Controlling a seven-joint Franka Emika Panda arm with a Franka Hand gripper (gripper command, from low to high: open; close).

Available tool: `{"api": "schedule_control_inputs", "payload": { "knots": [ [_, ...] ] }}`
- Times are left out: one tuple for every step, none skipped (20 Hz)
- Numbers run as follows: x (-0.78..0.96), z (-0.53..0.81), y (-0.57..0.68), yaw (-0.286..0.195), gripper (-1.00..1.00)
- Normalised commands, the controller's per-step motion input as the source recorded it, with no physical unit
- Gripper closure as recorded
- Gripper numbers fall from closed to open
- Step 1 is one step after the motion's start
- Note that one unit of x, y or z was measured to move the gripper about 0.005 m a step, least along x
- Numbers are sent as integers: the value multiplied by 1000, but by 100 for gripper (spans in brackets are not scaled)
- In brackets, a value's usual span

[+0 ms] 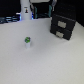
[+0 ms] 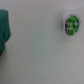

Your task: Open the kcup holder, insert the kcup into the holder, and close the kcup holder

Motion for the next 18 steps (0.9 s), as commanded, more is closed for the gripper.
{"api": "schedule_control_inputs", "payload": {
  "knots": [
    [-77, 0, 223, -57, -100],
    [-109, 0, 414, -71, -100],
    [-171, 63, 497, -112, -100],
    [-237, 83, 491, -140, -100],
    [-209, 111, 569, -153, -100],
    [-203, 114, 626, -154, -100],
    [-197, 106, 663, -155, -100],
    [-200, 100, 694, -147, -100],
    [-177, 57, 703, -144, -100],
    [-189, 49, 717, -148, -100],
    [-194, 3, 729, -152, -100],
    [-203, 0, 743, -152, -100],
    [-220, 0, 746, -152, -100],
    [-214, 0, 743, -158, -100],
    [-209, 0, 749, -161, -100],
    [-223, 0, 746, -161, -100],
    [-234, 0, 746, -161, -100],
    [-234, 0, 746, -164, -100]
  ]
}}
